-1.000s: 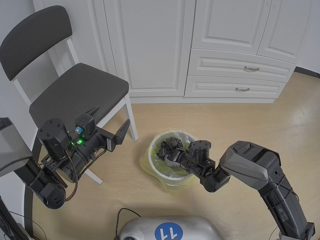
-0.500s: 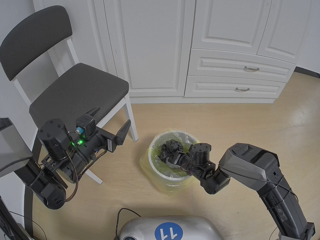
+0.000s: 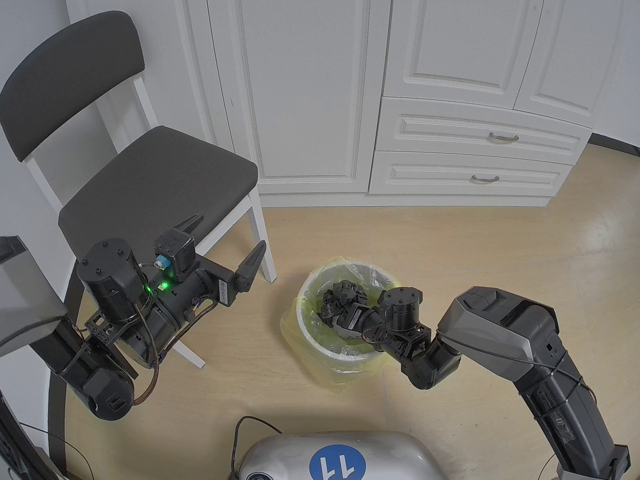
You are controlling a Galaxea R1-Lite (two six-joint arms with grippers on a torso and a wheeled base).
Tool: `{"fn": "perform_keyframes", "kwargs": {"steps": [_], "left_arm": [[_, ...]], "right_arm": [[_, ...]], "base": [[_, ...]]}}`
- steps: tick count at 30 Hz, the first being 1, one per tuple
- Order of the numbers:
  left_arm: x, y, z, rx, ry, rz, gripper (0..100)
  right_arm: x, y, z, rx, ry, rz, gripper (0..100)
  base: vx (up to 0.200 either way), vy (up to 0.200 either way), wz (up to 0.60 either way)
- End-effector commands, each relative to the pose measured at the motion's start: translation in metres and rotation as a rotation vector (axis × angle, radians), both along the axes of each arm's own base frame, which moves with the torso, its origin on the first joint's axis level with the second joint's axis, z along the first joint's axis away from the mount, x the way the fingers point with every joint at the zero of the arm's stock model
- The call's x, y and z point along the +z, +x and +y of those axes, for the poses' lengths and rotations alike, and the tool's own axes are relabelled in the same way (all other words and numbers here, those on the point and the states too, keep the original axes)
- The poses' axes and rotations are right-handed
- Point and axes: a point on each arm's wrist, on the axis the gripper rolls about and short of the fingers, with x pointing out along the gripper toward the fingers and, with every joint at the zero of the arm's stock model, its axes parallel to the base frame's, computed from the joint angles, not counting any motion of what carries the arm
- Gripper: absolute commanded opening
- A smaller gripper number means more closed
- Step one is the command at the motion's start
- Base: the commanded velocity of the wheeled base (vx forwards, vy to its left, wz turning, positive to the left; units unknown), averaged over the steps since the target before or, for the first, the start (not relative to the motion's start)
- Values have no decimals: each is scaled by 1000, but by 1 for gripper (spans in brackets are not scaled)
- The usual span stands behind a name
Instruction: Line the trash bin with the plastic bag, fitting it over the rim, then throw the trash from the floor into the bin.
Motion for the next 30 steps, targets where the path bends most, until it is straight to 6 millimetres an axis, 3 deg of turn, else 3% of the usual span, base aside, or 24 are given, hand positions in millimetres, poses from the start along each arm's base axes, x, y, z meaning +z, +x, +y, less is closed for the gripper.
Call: {"fn": "perform_keyframes", "kwargs": {"steps": [1, 13, 14, 30], "left_arm": [[0, 0, -1, -2, 0, 0, 100], [0, -1, -1, -5, 3, -1, 100], [0, -1, -1, -5, 3, -1, 100], [-2, -1, -1, -5, 6, 4, 100]], "right_arm": [[0, 0, 1, 2, -2, 0, 0], [1, -1, 1, 4, -20, -10, 0], [0, -1, 1, 4, -22, -7, 100], [0, -1, 0, 4, -16, -9, 100]], "base": [[0, 0, 0], [0, 0, 0], [0, 0, 0], [0, 0, 0]]}}
